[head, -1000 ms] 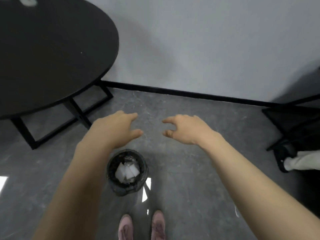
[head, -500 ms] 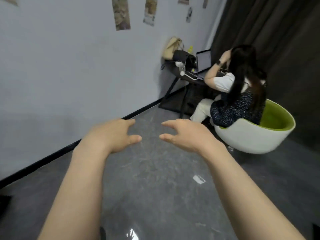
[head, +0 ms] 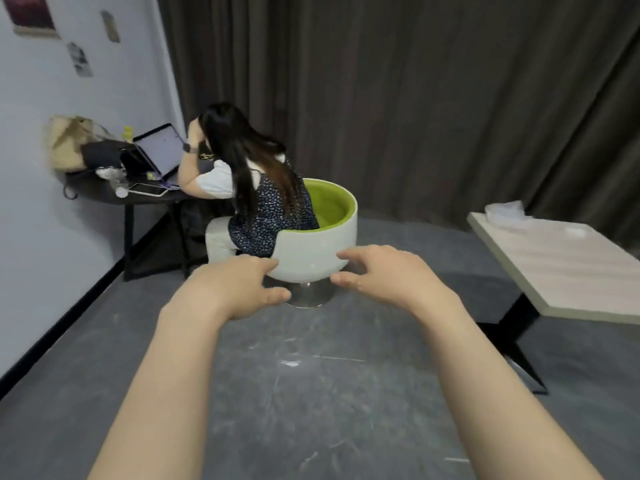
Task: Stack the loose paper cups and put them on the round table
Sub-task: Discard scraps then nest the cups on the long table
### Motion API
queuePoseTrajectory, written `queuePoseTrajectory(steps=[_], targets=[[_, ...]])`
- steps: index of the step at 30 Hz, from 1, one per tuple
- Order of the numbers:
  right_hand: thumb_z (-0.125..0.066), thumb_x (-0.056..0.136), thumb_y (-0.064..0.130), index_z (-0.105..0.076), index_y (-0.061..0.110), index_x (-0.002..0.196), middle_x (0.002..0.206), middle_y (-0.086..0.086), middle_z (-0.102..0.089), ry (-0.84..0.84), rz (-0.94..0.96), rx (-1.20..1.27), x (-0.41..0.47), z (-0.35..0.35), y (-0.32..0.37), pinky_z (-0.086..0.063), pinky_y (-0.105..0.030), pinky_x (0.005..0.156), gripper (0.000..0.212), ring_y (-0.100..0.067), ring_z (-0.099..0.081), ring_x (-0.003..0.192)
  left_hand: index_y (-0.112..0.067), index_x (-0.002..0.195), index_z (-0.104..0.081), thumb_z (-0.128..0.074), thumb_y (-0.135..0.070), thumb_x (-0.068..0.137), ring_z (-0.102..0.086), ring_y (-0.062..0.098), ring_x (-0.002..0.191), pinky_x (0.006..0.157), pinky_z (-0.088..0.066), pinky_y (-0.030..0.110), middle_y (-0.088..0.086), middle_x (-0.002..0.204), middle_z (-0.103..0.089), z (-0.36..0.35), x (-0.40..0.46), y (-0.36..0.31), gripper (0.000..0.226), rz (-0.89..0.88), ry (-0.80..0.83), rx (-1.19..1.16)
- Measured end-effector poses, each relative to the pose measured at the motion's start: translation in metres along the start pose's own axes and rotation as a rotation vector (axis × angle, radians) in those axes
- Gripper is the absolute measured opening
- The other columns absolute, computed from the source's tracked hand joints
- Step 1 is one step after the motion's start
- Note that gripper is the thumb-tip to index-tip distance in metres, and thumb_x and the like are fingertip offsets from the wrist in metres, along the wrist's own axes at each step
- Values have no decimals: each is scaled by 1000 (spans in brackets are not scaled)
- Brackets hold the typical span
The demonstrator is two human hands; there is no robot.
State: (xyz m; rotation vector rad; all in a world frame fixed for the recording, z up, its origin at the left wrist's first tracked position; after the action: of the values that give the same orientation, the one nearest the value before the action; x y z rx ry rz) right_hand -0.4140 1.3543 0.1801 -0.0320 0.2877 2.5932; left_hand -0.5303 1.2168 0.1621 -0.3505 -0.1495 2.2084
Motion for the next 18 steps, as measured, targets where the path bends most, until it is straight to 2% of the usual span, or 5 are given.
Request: queuePoseTrajectory(steps=[5, 10, 18], targets=[[-46, 93, 54, -45, 36, 137, 139, 4, -53, -31, -163, 19, 8, 16, -125, -36, -39, 99, 48, -20, -48, 127, -34, 150, -28, -53, -58, 89, -35, 18, 139, 108, -35, 33, -3, 155, -32, -9, 90, -97, 70, -122, 6, 1], [-45, 93, 56, -40, 34, 142, 143, 5, -48, -26, -322, 55, 16, 28, -236, -33, -40, 105, 53, -17, -45, 131, -35, 150, -27, -50, -60, 89, -37, 16, 138, 107, -35, 34, -7, 152, -36, -24, 169, -190, 69, -260, 54, 19], [-45, 92, 59, -39, 37, 142, 145, 10, -47, 9, -530, 88, 64, 24, -375, -37, -36, 105, 55, -15, -45, 132, -36, 151, -23, -48, -59, 91, -37, 17, 137, 104, -37, 34, -2, 152, -36, -47, 311, -266, 69, -359, 146, 60]])
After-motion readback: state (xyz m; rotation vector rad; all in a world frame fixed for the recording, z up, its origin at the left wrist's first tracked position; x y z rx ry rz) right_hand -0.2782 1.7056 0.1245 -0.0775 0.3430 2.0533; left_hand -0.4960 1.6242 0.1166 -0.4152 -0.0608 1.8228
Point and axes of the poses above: each hand's wrist, its own x-axis towards the middle knuckle, its own z-axis out of the back of the hand, y = z × x, the point moved 7 cm from there along x, towards the middle knuckle
